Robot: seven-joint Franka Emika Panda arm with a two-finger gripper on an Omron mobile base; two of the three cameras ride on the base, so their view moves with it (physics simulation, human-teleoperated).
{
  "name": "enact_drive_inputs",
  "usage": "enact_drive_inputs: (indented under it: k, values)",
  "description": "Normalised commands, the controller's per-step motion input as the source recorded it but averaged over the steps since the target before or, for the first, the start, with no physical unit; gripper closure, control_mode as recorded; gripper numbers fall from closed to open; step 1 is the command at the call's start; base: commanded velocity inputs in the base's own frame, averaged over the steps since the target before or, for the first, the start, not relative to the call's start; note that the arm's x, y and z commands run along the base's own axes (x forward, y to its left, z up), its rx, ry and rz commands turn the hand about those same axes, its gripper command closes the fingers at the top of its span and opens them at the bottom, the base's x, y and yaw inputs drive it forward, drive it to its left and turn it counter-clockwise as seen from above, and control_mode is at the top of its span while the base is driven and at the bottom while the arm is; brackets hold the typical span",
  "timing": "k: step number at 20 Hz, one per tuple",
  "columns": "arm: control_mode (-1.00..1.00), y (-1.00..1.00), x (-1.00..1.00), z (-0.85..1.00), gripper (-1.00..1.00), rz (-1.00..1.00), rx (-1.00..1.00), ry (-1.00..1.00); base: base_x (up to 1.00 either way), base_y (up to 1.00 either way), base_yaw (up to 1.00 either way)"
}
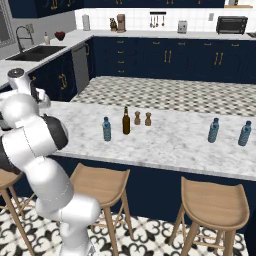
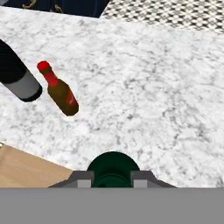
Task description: Move the plastic bottles in the middle to the plastics group, and the glass bottles in the middle to the glass group.
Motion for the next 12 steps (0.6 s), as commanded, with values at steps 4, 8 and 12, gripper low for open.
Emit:
enact_drive_inputs:
  k: [4,8,12]
  values:
    - [-1.0,0.62,0.29,0.0,1.0,0.09,0.01,-0.06,0.0,0.0,0.0]
    - [-1.0,0.39,0.35,0.0,1.0,0.15,0.08,-0.02,0.0,0.0,0.0]
    - [-1.0,0.41,0.23,-0.27,1.0,0.08,0.01,0.0,0.0,0.0,0.0]
